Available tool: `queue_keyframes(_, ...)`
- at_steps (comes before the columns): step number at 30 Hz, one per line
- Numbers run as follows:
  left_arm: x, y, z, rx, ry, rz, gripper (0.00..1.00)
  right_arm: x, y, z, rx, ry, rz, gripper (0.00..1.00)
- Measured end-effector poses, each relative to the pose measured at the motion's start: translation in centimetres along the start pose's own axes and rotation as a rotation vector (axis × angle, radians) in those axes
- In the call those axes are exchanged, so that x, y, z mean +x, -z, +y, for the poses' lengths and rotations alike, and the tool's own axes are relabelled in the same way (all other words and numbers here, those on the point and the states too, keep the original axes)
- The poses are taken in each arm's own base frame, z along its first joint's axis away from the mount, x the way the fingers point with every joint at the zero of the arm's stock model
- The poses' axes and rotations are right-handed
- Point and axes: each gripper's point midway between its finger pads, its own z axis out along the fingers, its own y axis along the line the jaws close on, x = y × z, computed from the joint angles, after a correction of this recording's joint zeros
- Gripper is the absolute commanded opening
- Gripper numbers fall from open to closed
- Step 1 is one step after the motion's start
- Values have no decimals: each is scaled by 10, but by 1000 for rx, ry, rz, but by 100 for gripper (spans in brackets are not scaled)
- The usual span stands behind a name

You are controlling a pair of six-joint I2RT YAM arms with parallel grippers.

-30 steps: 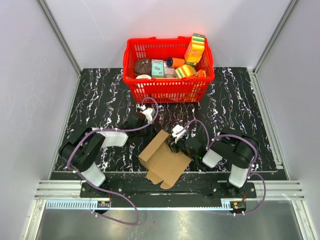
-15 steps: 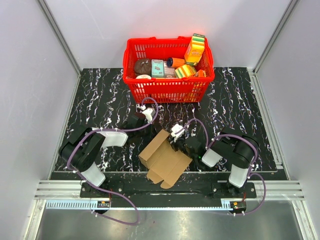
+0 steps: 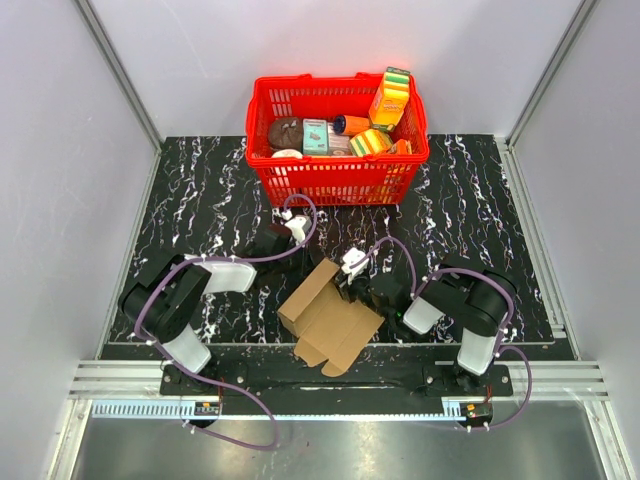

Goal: Fold the paper box

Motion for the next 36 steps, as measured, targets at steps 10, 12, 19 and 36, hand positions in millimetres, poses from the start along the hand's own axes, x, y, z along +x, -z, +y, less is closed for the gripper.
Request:
queue_keyframes(10, -5, 15, 19, -136, 38, -10, 17, -20, 29, 0, -11, -51, -52, 50)
queue_keyframes(12, -10, 22, 24, -174, 45, -26, 18, -28, 35, -1, -11, -66, -69, 51)
queue_keyframes(19, -37, 57, 32, -302, 50, -113, 19, -70, 62, -6, 12, -185, -123, 58)
queue_keyframes(36, -78, 143, 12, -323, 1, -303, 21, -67, 167, -13, 373, -1109, 183, 71)
